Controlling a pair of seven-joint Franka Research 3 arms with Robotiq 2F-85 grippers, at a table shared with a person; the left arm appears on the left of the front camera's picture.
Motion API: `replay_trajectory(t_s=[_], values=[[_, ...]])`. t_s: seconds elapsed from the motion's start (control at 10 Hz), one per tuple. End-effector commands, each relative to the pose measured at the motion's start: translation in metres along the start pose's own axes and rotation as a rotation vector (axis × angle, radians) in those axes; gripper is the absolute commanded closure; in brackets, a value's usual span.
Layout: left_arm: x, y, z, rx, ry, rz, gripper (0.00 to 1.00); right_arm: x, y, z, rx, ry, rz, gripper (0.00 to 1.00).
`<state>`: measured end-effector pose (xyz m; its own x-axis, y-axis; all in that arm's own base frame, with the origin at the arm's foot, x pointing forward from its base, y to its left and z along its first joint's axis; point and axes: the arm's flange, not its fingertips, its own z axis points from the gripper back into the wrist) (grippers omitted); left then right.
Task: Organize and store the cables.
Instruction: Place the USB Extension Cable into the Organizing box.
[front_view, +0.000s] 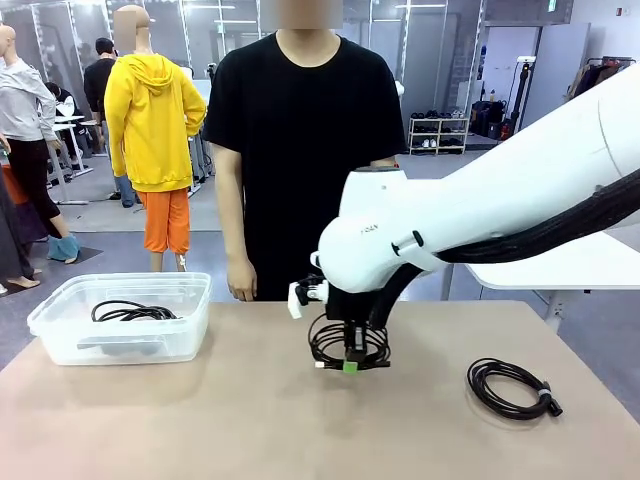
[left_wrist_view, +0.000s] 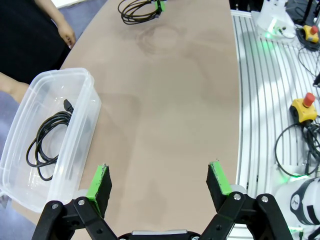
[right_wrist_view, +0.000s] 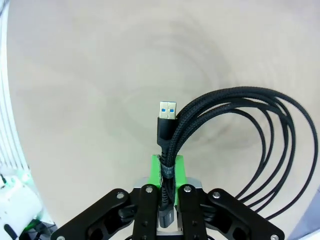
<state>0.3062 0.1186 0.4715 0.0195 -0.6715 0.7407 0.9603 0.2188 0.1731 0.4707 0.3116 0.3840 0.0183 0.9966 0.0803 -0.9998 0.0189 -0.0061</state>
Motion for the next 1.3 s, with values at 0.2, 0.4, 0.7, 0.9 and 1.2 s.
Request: replay_trajectory(t_s=[0.2,0.4,0.7,0.9,1.2], values=[[-0.001,0.0,0.001,0.0,-0.018,-0.011,0.03,0.059,-0.007,-0.021,-0.047,-0.043,-0.065,1.0],[-0.001,0.0,0.001,0.0,-0.018,-0.011,0.03,0.078,-0.002,-0.039,-0.037,-0.053,-0.061,1.0],[-0.001,0.0,0.001,0.0,-0.018,-0.011,0.03,0.085,0.005,-0.065,0.004,-0.034,-0.076,1.0],[-0.001,0.0,0.001,0.0,-0.018,-0.011,0.03,0.081,0.011,-0.071,0.037,-0.02,-0.076,1.0],[-0.001,0.0,0.001,0.0,-0.018,-0.011,0.03,0.074,0.016,-0.063,0.038,-0.019,-0.074,0.22]])
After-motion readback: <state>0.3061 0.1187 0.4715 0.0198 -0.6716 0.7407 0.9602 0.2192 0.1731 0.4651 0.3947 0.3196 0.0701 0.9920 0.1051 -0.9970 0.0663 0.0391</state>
